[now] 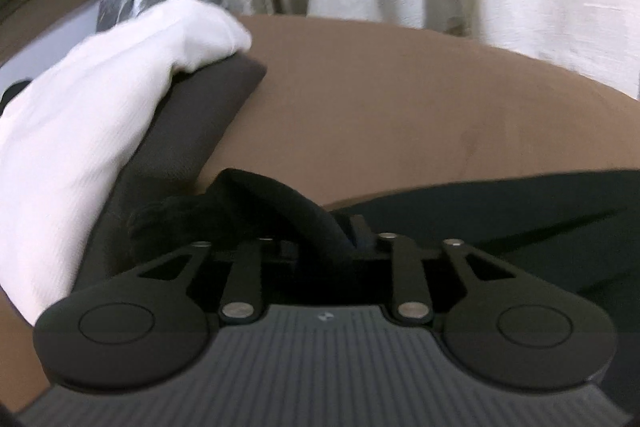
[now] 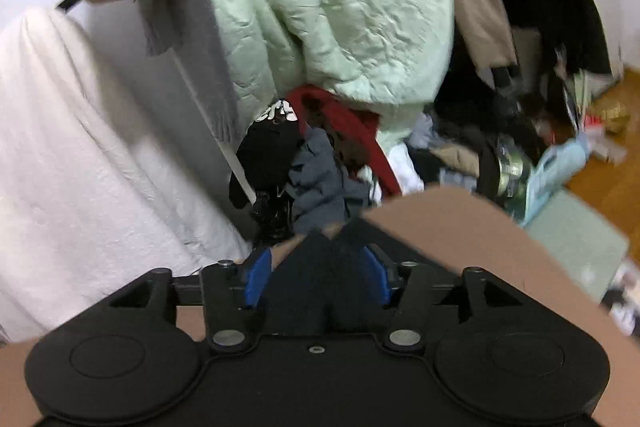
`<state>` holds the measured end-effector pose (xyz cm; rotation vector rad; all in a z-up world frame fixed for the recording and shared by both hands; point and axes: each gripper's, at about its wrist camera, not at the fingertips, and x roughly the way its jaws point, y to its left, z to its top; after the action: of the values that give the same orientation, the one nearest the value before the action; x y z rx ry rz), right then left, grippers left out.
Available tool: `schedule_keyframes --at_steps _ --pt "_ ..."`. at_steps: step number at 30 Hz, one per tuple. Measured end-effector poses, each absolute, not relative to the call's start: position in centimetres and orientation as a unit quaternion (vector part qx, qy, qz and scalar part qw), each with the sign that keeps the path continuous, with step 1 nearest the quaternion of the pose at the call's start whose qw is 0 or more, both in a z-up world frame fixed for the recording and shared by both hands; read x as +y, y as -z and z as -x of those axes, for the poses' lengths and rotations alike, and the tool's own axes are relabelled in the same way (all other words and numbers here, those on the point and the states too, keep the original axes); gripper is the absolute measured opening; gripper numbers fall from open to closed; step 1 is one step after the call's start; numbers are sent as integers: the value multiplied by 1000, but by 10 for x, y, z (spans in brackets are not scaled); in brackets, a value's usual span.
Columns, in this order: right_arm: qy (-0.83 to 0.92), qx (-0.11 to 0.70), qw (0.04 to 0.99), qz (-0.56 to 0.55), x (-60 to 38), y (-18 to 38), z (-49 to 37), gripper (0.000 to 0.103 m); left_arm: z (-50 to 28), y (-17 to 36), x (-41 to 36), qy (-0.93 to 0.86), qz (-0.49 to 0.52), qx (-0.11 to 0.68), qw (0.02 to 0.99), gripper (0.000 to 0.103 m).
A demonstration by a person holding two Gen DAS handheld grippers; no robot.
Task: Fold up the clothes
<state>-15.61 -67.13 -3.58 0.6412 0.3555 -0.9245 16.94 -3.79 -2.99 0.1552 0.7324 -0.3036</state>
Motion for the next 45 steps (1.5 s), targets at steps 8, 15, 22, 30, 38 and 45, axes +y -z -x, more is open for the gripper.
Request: schedule_keyframes --at_steps 8,15,22,30,38,45 --pt "348 109 835 -412 -559 99 266 59 -125 -20 8 144 -58 260 953 53" --pt "276 167 869 -375 -512 71 237 60 -86 -32 50 133 -42 297 945 59" --pt "251 175 836 -456 -486 81 236 60 -68 33 97 185 148 494 837 65" --pt "277 172 817 -476 -497 97 248 61 -77 94 90 174 297 525 778 70" --pt "302 158 805 -486 -525 114 257 61 -93 106 79 144 270 490 816 76" --pt "321 131 805 -481 -577 129 258 66 -114 122 92 136 325 483 801 90"
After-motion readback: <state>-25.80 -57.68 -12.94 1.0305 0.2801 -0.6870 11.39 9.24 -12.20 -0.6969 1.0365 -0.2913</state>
